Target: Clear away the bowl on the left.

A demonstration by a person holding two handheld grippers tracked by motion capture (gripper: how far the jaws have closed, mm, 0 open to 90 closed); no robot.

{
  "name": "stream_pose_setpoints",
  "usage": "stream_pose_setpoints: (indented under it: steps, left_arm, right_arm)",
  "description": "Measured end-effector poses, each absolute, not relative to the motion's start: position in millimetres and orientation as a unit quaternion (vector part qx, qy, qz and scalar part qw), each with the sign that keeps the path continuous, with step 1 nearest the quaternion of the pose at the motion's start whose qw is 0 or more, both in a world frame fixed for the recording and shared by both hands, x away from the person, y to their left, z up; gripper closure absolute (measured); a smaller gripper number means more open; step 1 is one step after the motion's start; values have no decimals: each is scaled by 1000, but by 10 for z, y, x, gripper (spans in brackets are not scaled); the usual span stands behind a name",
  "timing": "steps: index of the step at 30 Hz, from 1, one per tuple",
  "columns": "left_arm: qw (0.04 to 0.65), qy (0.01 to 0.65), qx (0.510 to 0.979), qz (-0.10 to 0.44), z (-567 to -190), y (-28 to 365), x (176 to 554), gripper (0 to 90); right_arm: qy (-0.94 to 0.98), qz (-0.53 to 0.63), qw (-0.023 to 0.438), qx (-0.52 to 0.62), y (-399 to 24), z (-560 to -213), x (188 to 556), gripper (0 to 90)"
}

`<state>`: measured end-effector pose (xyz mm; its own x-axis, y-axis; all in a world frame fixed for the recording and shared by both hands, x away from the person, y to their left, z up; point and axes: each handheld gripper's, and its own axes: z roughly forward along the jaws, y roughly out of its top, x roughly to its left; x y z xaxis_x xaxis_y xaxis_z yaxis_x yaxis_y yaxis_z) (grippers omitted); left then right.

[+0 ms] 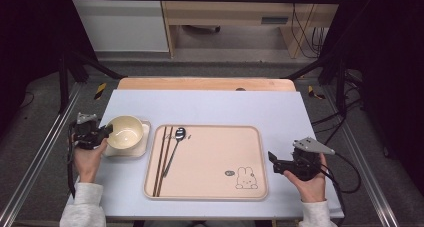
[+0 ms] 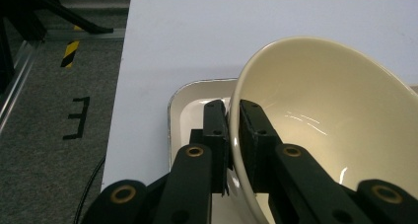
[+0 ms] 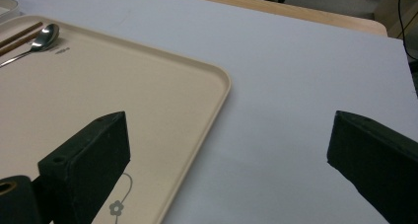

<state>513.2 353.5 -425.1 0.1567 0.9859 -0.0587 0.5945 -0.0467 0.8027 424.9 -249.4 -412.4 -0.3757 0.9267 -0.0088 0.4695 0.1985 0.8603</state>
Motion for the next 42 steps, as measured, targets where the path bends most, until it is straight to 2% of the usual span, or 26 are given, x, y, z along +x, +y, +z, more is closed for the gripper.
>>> stream_pose_setpoints:
  steps: [25,42]
  left_arm:
    - [402,543,674,299,-3866,3341,4913,826]
    - [435,482,698,302,-3615,2947,4740,827]
  right_arm:
    - [723,408,280,482,-2484,-4125,4247,28]
    - [722,409,275,485,-2478,-4121,4242,27]
